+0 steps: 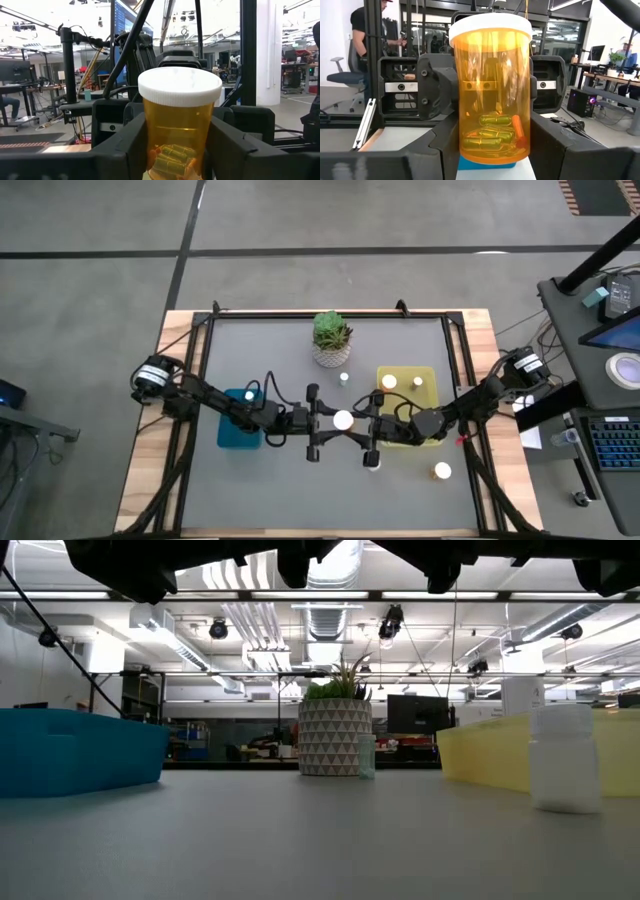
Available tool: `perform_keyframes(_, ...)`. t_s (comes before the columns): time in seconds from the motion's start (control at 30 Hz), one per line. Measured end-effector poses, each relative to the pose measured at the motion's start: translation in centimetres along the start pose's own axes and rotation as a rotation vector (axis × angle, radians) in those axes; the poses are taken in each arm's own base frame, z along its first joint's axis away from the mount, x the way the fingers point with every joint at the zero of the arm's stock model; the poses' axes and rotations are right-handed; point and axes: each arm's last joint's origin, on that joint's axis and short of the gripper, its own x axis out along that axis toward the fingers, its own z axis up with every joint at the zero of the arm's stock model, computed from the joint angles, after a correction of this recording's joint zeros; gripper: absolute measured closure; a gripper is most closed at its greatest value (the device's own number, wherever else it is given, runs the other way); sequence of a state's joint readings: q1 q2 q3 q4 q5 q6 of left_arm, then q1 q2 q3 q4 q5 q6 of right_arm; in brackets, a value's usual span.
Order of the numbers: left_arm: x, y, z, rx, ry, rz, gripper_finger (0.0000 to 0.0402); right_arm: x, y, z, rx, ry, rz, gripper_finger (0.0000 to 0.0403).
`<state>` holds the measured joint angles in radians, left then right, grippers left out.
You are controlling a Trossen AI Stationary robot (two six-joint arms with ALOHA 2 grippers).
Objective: Pick and place medicine bottles into bin by pill shape (circle, oval)
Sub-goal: Put the left orange pill bottle into the right yellow bin
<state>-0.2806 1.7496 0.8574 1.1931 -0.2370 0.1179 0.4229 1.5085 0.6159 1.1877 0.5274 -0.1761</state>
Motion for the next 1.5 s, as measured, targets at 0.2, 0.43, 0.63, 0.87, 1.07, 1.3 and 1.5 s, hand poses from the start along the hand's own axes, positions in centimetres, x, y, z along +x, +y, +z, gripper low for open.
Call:
perform_keyframes(0.2,0.0,0.0,-0.1,0.004,0.007,-0.001,0.0255,0.0,0.0,-0.1,0.004,0.006,0.001,0.0214)
perform_keyframes(0.43,0.0,-0.1,-0.2,0.007,0.025,-0.006,0.0257,0.0,0.0,-0.3,0.005,0.026,0.000,0.0159)
perform_keyframes(0.63,-0.3,0.0,-0.1,0.002,0.030,0.003,0.0257,-0.2,-0.1,-0.1,0.008,0.062,0.006,0.0119)
perform_keyframes(0.87,-0.8,0.2,-0.3,0.004,0.045,0.023,0.0258,-0.3,-0.2,0.2,0.007,0.079,0.013,0.0102)
perform_keyframes(1.07,-1.6,0.4,-0.7,0.013,0.078,0.051,0.0258,-0.5,-0.4,0.5,0.010,0.110,0.004,0.0106)
perform_keyframes(1.3,-2.9,0.9,-1.8,0.061,0.349,0.154,0.0258,-1.4,-1.2,1.1,0.018,0.228,-0.035,0.0102)
perform_keyframes(1.5,-3.3,1.0,-2.6,0.052,0.438,0.183,0.0258,-2.1,-1.6,1.7,0.033,0.274,-0.038,0.0107)
